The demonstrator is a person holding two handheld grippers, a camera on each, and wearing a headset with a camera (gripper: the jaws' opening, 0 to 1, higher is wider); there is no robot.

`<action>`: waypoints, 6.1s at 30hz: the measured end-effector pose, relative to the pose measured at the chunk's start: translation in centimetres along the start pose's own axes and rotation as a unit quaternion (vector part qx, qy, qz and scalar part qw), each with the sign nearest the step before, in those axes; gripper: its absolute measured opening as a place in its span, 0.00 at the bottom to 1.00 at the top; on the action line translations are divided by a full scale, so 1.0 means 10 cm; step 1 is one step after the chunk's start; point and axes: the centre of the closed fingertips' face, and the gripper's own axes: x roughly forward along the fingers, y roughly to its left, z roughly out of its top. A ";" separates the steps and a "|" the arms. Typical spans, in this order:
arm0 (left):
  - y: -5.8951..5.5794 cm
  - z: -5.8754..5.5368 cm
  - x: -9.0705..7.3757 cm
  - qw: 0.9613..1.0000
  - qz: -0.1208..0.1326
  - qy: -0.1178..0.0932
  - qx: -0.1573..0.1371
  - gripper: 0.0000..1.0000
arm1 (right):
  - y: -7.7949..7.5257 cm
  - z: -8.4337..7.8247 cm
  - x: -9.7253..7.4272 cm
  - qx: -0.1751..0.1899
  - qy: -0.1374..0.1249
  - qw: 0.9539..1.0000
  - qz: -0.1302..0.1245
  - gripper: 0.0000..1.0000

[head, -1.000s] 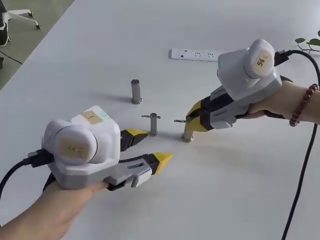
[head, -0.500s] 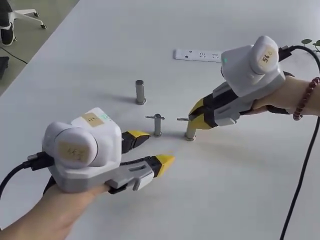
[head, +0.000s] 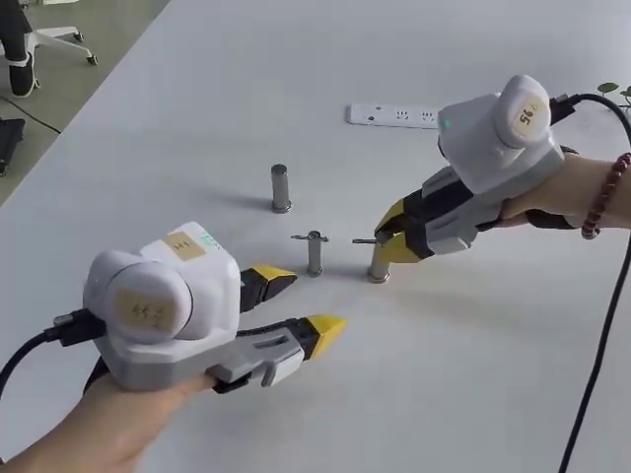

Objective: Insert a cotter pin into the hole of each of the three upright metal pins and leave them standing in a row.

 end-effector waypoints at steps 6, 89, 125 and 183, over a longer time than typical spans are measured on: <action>-0.02 -0.01 -0.02 1.000 0.000 0.002 -0.002 0.41 | -0.12 0.14 -0.09 0.079 -0.044 0.996 -0.025 0.20; 0.20 0.01 -0.51 0.999 0.020 -0.021 -0.041 0.99 | -0.99 0.77 1.03 0.099 -0.053 0.979 -0.168 0.08; 0.14 0.06 -0.66 0.999 0.033 -0.020 -0.032 0.98 | 0.30 0.96 0.87 0.005 -0.073 0.997 -0.035 0.08; -0.17 0.16 -0.62 0.999 0.021 -0.026 -0.025 0.90 | 0.68 -0.06 0.18 0.075 -0.059 0.990 -0.103 0.08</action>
